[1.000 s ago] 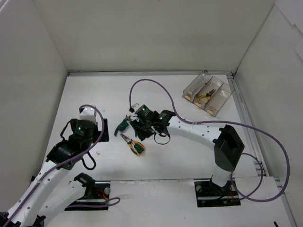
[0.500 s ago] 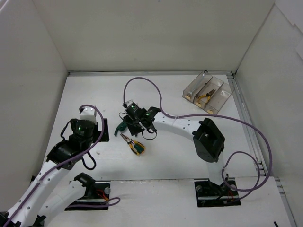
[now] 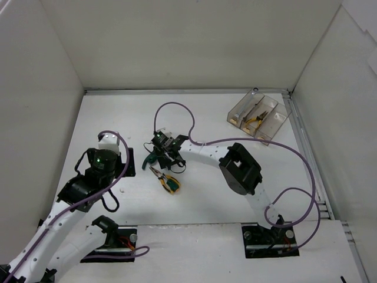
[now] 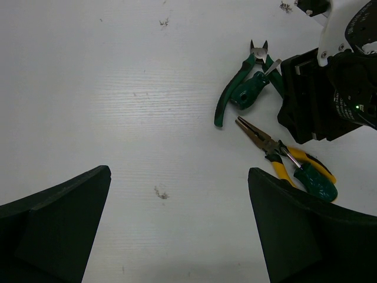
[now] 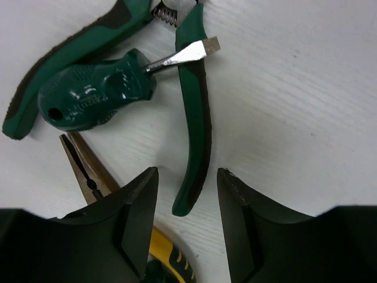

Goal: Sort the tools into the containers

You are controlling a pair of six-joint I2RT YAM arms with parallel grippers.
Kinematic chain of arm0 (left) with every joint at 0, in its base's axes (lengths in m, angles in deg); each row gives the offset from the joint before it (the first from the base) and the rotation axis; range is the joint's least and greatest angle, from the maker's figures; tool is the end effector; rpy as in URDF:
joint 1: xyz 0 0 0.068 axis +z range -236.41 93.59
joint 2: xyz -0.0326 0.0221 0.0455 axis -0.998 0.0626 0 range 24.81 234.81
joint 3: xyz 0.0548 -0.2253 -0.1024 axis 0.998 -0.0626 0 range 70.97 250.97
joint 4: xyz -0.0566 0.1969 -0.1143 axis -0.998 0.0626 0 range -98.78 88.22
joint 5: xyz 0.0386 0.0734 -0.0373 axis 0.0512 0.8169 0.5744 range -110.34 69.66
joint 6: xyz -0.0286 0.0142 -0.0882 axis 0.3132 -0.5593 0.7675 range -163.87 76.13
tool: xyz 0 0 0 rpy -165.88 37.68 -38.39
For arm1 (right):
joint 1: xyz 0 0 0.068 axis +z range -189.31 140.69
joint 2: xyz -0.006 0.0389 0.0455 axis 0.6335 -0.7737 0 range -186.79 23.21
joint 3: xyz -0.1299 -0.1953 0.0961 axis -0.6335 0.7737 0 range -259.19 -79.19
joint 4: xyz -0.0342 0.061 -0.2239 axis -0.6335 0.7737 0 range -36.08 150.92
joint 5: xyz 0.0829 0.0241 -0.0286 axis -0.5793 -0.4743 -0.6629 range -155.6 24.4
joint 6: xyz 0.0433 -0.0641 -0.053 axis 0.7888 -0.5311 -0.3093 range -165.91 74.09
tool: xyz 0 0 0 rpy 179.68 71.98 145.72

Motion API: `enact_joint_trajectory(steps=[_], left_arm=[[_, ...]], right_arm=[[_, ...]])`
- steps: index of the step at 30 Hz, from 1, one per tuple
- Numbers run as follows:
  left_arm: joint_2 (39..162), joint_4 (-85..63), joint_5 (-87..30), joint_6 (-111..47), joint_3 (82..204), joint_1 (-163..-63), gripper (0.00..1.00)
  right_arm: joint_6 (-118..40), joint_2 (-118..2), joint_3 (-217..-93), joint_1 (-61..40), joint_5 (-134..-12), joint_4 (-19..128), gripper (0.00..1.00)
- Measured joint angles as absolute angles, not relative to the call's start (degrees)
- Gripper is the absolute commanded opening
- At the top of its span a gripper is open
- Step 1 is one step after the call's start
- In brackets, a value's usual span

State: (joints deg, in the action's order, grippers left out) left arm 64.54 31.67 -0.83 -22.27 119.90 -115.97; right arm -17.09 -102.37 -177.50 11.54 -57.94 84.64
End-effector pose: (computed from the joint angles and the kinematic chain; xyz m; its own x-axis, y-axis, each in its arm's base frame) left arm 0.1597 -0.0580 0.2834 -0.4994 -0.1158 -0.8586 0.0353 0.9875 -0.1537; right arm 0.3023 0.3537 0.1324 -0.8180 -0.2481 -0.5189 -0.3763 0.9131 0.1566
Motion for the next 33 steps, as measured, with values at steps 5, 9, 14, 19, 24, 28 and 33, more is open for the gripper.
enact_joint_trajectory(steps=[5, 9, 14, 19, 24, 28, 33], left_arm=[[64.49, 31.67, -0.83, -22.27, 119.90, -115.97, 1.00], [64.49, 31.67, -0.85, -22.29, 119.92, -115.97, 1.00], [64.43, 31.67, -0.85, -22.29, 119.92, -115.97, 1.00], [64.21, 31.67, -0.85, -22.29, 119.90, -115.97, 1.00], [63.99, 31.67, -0.88, -22.29, 119.90, -115.97, 1.00], [63.97, 31.67, -0.94, -22.29, 119.92, -115.97, 1.00], [63.97, 31.67, -1.05, -22.29, 119.90, -115.97, 1.00]], right_arm=[[-15.85, -104.01, -179.70, 11.41, -57.11, 84.01, 0.33], [-15.50, -104.80, -180.64, 10.86, -55.97, 83.72, 0.01], [-15.06, -104.82, -180.58, 10.38, -56.12, 83.42, 0.00], [-15.82, -103.53, -178.28, 10.14, -53.08, 81.69, 0.00], [-16.57, -99.97, -173.82, 8.00, -48.49, 81.63, 0.00], [-17.44, -95.66, -170.22, 5.84, -45.28, 81.67, 0.00], [-17.70, -90.33, -166.83, 3.61, -43.34, 81.63, 0.00]])
